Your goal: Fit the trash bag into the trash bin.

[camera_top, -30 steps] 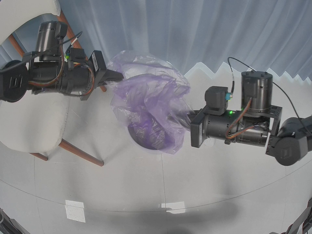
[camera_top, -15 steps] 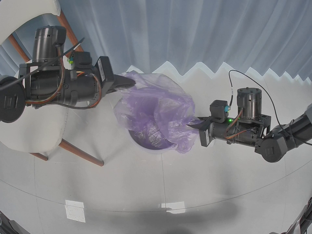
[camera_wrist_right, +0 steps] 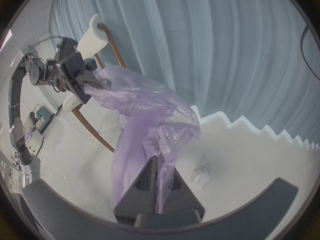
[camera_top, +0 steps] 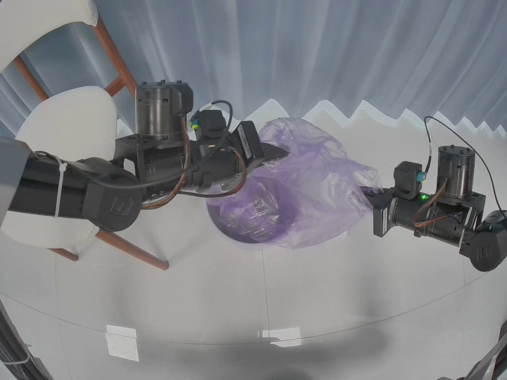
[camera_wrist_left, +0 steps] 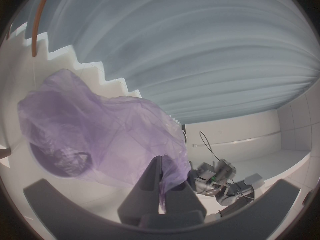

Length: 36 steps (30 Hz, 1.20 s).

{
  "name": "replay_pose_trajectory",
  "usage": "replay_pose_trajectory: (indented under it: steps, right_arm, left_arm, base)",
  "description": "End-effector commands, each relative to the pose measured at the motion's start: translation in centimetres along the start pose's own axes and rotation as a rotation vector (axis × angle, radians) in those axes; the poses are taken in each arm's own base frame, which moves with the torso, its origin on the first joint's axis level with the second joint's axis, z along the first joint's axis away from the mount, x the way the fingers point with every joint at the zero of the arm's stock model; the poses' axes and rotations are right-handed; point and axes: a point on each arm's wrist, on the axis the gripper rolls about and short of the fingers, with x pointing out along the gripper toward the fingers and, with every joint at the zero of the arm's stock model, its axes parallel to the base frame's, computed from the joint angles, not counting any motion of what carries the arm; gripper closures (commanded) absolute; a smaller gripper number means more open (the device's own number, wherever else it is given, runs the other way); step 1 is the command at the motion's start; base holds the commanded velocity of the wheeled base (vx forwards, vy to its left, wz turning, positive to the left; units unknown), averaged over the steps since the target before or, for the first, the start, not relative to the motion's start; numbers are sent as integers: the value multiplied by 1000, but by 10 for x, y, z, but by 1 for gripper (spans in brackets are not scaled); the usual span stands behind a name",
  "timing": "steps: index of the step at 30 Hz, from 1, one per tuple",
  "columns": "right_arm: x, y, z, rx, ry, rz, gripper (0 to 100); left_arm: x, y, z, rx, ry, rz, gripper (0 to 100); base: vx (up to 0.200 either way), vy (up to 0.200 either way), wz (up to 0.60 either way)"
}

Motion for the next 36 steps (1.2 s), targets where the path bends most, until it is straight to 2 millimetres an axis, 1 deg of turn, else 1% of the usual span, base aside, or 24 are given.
replay_pose_trajectory:
  steps: [1,2,3,6,7,10,11,15,16,17,18,19,20,21,22,23,26,28,29,30,32,33,34,36]
  right_arm:
    - [-22,-1,5,18,-28,-39,100]
    - [-20,-1,4,23,-25,-38,100]
    - [-19,-1,4,27,-23,-38,100]
    - [-13,1,-2,49,0,-27,100]
    - [-10,1,-2,52,3,-24,100]
    - [9,1,-4,53,18,-12,100]
    - [13,0,-3,53,18,-14,100]
    - [47,-7,0,52,16,-17,100]
    - [48,-7,0,52,14,-18,100]
    - [61,-8,2,51,10,-17,100]
    - [61,-8,2,51,10,-17,100]
    - [79,-2,7,47,-10,7,100]
    - [89,1,8,48,-15,16,100]
    - [94,2,9,48,-20,20,100]
    - [108,4,11,43,-31,30,100]
    - [114,6,10,42,-31,35,100]
    - [146,15,11,35,-38,60,100]
    - [146,15,11,35,-38,60,100]
    - [169,27,14,39,-44,79,100]
    - [174,31,15,43,-44,79,100]
    - [191,42,12,52,-41,91,100]
    - [201,44,10,51,-46,93,100]
    - [204,44,10,51,-47,93,100]
    - [224,45,7,51,-59,90,100]
  left_arm:
    - [-14,47,17,-72,-65,73,100]
    - [-27,50,25,-80,-104,72,100]
    - [-34,51,29,-82,-120,73,100]
    - [-67,57,40,-82,-173,108,100]
    - [-72,57,41,-80,-181,115,100]
    - [-95,57,40,-85,-209,150,100]
    - [-97,57,38,-85,-209,155,100]
    - [-103,62,24,-56,-174,190,100]
    - [-103,62,23,-52,-173,192,100]
    - [-105,63,15,-22,-149,205,100]
    - [-105,63,15,-22,-149,205,100]
    - [-107,60,8,15,-128,210,100]
    - [-107,59,5,25,-117,211,100]
    - [-108,59,5,29,-117,213,100]
    - [-109,56,6,30,-115,216,100]
    - [-110,54,6,32,-119,217,100]
    - [-116,42,13,46,-137,210,100]
    - [-116,42,13,46,-137,210,100]
    - [-119,37,14,58,-154,202,100]
    - [-119,36,15,59,-155,202,100]
    - [-120,35,15,63,-164,206,100]
    - [-120,35,15,62,-163,206,100]
    - [-120,35,15,62,-163,206,100]
    - [-120,36,14,62,-170,221,100]
  base:
    - [0,0,0]
    - [0,0,0]
    - [0,0,0]
    - [0,0,0]
    - [0,0,0]
    - [0,0,0]
    - [0,0,0]
    - [0,0,0]
    - [0,0,0]
    - [0,0,0]
    - [0,0,0]
    - [0,0,0]
    - [0,0,0]
    - [0,0,0]
    - [0,0,0]
    - [0,0,0]
    - [0,0,0]
    - [0,0,0]
    - [0,0,0]
    - [0,0,0]
    - [0,0,0]
    - [0,0,0]
    - [0,0,0]
    - [0,0,0]
